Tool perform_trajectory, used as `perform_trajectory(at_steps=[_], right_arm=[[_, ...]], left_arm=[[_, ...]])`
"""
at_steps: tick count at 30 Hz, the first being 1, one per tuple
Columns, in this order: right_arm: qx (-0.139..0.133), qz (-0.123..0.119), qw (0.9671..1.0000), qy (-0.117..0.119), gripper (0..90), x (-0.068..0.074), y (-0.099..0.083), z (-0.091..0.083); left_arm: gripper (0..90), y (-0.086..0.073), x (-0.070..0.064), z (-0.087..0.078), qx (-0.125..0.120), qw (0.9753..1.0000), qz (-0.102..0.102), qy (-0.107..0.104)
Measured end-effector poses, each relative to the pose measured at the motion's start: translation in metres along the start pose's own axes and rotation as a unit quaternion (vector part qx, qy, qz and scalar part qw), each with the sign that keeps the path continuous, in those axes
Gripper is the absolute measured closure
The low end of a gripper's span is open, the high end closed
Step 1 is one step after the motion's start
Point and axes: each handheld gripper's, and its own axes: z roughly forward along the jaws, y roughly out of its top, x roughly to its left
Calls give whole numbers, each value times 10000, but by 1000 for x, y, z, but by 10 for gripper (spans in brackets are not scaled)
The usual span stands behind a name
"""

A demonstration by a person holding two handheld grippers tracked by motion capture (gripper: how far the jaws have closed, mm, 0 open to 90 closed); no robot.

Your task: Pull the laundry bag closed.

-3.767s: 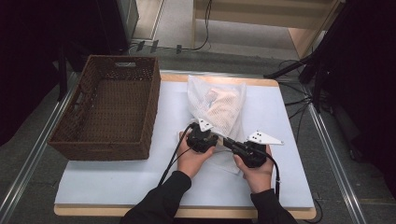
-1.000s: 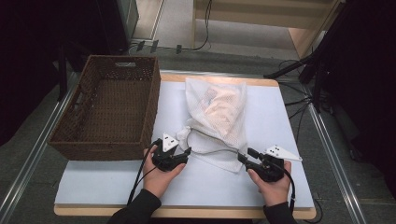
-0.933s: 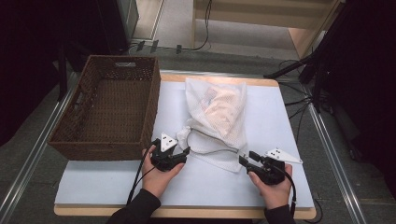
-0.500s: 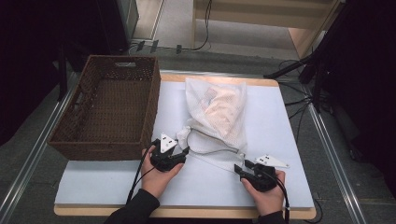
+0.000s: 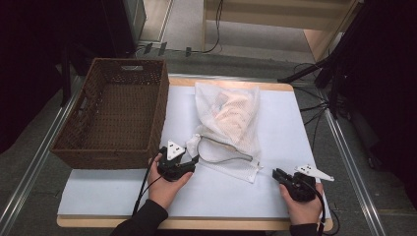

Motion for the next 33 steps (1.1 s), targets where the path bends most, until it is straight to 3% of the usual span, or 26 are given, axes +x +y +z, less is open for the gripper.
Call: perform_trajectory(at_steps=[3, 5, 8, 10, 13, 15, 17, 18, 22, 26, 30, 31, 32, 33], right_arm=[[-16, -179, 9993, 335, 563, 23, -1, 5], [-32, -322, 9989, 353, 476, 40, 0, 11], [55, -442, 9984, 338, 437, 60, 0, 22], [217, -558, 9979, 248, 465, 67, -2, 29], [256, -750, 9968, -145, 712, 72, -3, 30], [297, -863, 9958, -93, 900, 68, -3, 28], [393, -634, 9971, 169, 900, 58, -1, 26], [416, -608, 9971, 187, 900, 56, -1, 24], [386, -513, 9979, -11, 900, 36, -3, 13], [275, -244, 9990, -258, 900, 11, -2, 5], [206, -228, 9992, -249, 881, 8, -2, 5], [176, -246, 9993, -223, 858, 11, -2, 6], [156, -298, 9993, -171, 867, 14, -2, 6], [166, -336, 9992, -149, 900, 18, -1, 7]], left_arm=[[434, 0, 0, 0, -6, 10000, -15, -4], [434, 0, 1, -1, -13, 10000, -29, -8], [432, -1, 1, -1, -59, 10000, -42, -16], [429, -1, 2, -2, -56, 10000, -43, -35], [428, -2, 3, -3, -66, 9999, -94, -34], [437, -2, 3, -3, -64, 9999, -121, -53], [442, -2, 3, -4, -85, 9999, -109, -77], [443, -2, 2, -3, -76, 9999, -92, -58], [442, -1, 0, -2, -18, 10000, -58, -22], [442, 0, -6, 1, 101, 9996, -185, -204], [442, 3, -17, 12, 397, 9986, -100, -338], [457, 4, -20, 16, 558, 9982, -36, -222], [512, 5, -22, 16, 549, 9984, 46, -121], [665, 6, -21, 17, 693, 9970, 30, -349]])
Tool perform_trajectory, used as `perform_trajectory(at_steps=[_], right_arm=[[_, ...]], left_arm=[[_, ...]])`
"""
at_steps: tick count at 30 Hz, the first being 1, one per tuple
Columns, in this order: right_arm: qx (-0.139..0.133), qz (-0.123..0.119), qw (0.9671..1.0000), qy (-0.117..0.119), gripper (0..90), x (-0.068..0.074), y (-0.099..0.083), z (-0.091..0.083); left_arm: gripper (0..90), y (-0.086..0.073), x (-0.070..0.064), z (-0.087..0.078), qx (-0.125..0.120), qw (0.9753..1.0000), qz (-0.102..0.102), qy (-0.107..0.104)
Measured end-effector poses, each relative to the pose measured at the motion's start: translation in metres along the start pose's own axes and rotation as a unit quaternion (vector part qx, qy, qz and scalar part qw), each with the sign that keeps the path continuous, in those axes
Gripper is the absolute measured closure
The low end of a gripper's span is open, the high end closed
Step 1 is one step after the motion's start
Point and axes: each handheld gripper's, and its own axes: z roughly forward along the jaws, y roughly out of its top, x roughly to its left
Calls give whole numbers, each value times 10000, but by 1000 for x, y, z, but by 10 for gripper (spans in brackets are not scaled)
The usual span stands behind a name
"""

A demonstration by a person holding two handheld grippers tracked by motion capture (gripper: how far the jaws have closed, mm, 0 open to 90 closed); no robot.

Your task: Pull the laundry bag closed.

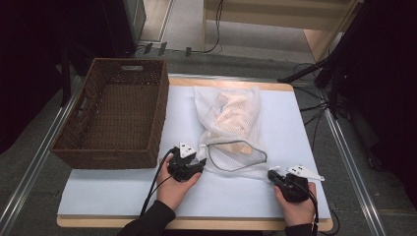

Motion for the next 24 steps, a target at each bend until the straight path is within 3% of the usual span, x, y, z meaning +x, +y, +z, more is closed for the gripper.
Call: perform_trajectory(at_steps=[2, 5, 9, 13, 17, 20, 22, 24], right_arm=[[54, -132, 9999, -8, 900, 6, 1, 1], [104, -138, 9998, -39, 900, 6, 3, 0], [109, -82, 9998, -113, 900, -1, 1, -4], [158, -128, 9997, -127, 900, -1, -3, -4], [116, -217, 9995, -206, 900, 5, -2, -9], [-311, -327, 9987, -249, 738, 18, 4, -19], [-618, -492, 9969, -52, 668, 34, 12, -23], [-815, -757, 9933, 310, 633, 61, 18, -24]], left_arm=[[885, 1, 0, -2, 116, 9998, 119, -52], [897, -4, 4, -9, 38, 9994, 7, -334], [898, -20, 6, -28, -169, 9982, 28, -580], [898, -33, -3, -42, -313, 9973, 330, -570], [899, -40, -6, -51, -365, 9973, 353, -522], [899, -46, -6, -57, -434, 9975, 216, -508], [899, -49, -7, -60, -438, 9974, 191, -535], [899, -52, -11, -61, -389, 9973, 244, -567]])
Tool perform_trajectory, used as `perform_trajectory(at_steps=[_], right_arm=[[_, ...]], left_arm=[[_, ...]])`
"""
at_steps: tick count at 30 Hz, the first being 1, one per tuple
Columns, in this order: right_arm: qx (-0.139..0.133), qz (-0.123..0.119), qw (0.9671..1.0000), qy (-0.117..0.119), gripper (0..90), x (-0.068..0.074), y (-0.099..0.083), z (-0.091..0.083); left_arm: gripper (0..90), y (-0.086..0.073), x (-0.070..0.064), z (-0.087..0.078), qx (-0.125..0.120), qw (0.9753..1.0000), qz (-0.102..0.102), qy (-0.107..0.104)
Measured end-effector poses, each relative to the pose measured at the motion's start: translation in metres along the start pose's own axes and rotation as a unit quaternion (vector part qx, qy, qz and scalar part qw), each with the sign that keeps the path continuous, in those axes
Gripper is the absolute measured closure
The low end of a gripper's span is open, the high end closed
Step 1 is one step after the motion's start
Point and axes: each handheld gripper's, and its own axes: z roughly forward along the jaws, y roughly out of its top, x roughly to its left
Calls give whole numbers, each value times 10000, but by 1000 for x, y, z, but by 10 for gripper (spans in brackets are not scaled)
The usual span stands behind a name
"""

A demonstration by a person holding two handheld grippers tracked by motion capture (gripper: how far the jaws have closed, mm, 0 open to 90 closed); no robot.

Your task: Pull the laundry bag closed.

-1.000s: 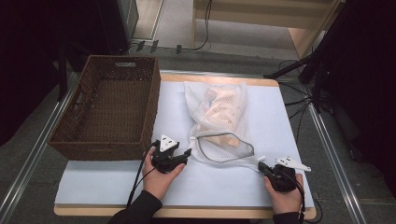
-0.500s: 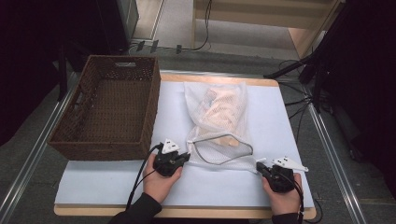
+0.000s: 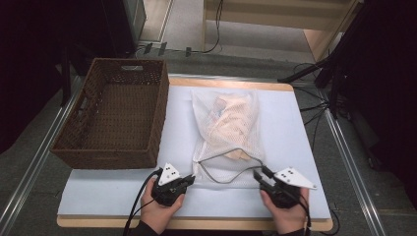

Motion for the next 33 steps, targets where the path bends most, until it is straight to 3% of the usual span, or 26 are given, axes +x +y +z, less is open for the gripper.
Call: perform_trajectory(at_steps=[2, 5, 6, 10, 14, 16, 18, 21, 24, 26, 29, 33], right_arm=[[-41, -157, 9988, 471, 609, 23, 7, 6], [107, -284, 9929, 1150, 573, 59, 14, 25], [276, -349, 9898, 1351, 552, 71, 16, 36], [767, -494, 9866, 1352, 548, 95, 15, 75], [1224, -458, 9834, 1262, 642, 98, 8, 105], [1144, -458, 9848, 1221, 757, 96, 8, 108], [1161, -543, 9843, 1217, 878, 94, 9, 109], [969, -524, 9853, 1306, 891, 91, 9, 108], [695, -508, 9844, 1535, 893, 89, 11, 103], [577, -528, 9845, 1569, 893, 89, 13, 99], [479, -498, 9841, 1636, 893, 90, 14, 96], [323, -467, 9834, 1724, 893, 88, 16, 91]], left_arm=[[899, -2, -4, -1, 54, 10000, 83, -13], [898, -6, -11, -1, 172, 9994, 298, 6], [897, -6, -13, -1, 180, 9993, 329, 80], [883, -5, -10, -3, 214, 9990, 362, 137], [757, -2, 6, -6, 397, 9988, 70, -261], [751, -1, 12, -9, 333, 9992, -22, -233], [751, 0, 19, -11, 290, 9994, -110, -153], [763, 4, 26, -10, 232, 9995, -215, 57], [796, 9, 29, -1, 286, 9990, -168, 296], [815, 13, 30, 7, 287, 9985, -168, 433], [850, 18, 28, 16, 375, 9980, -72, 505], [884, 21, 28, 23, 509, 9978, 17, 424]])
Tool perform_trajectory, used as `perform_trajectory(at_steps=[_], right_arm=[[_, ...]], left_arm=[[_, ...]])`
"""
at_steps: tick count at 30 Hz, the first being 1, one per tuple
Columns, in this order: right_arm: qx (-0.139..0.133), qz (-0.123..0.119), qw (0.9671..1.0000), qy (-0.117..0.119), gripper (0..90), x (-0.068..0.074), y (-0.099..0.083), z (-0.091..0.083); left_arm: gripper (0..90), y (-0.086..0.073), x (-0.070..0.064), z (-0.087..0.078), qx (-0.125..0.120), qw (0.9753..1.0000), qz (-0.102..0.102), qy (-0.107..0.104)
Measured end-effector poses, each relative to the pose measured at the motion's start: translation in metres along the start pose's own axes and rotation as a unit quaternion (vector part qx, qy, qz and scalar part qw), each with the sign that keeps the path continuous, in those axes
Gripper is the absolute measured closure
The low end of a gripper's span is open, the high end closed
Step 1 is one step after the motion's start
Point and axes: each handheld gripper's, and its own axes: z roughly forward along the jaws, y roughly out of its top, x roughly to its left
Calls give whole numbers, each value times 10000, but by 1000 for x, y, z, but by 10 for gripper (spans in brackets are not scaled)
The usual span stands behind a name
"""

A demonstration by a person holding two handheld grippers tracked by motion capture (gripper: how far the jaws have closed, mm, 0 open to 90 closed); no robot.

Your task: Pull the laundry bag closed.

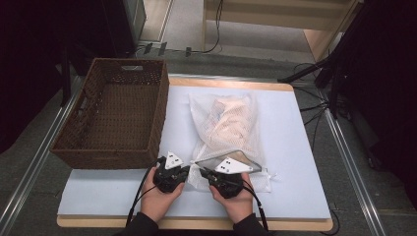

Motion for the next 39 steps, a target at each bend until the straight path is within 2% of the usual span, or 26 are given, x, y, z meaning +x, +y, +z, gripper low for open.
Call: perform_trajectory(at_steps=[3, 11, 16, 20, 24, 26, 28, 29, 33, 35, 39], right_arm=[[-12, 16, 9999, 99, 893, 1, 0, 0], [170, -6, 9998, 91, 892, 0, -4, 4], [292, -20, 9995, 91, 892, -1, -8, 8], [347, -99, 9993, 58, 891, 1, -9, 11], [362, -89, 9993, 32, 891, 1, -10, 12], [409, -119, 9991, 24, 890, 1, -10, 13], [420, -153, 9990, -7, 890, 2, -10, 13], [420, -156, 9990, -17, 891, 2, -10, 13], [450, -105, 9989, -42, 890, 1, -10, 13], [459, -163, 9988, -57, 890, 2, -10, 13], [484, -242, 9985, -77, 891, 4, -11, 14]], left_arm=[[889, 5, 5, 3, -129, 9996, -223, -101], [887, 6, 5, -6, -616, 9975, -308, -139], [858, 6, 2, -10, -872, 9956, -265, -202], [833, 6, 1, -8, -814, 9957, -255, -361], [788, 5, 4, -5, -788, 9937, -417, -673], [757, 5, 5, -2, -731, 9944, -424, -639], [735, 5, 4, -3, -653, 9962, -390, -429], [745, 5, 5, -4, -637, 9963, -383, -421], [773, 4, 8, -4, -628, 9953, -515, -534], [765, 5, 8, -2, -617, 9952, -560, -516], [720, 11, 10, 2, -601, 9936, -835, -472]])
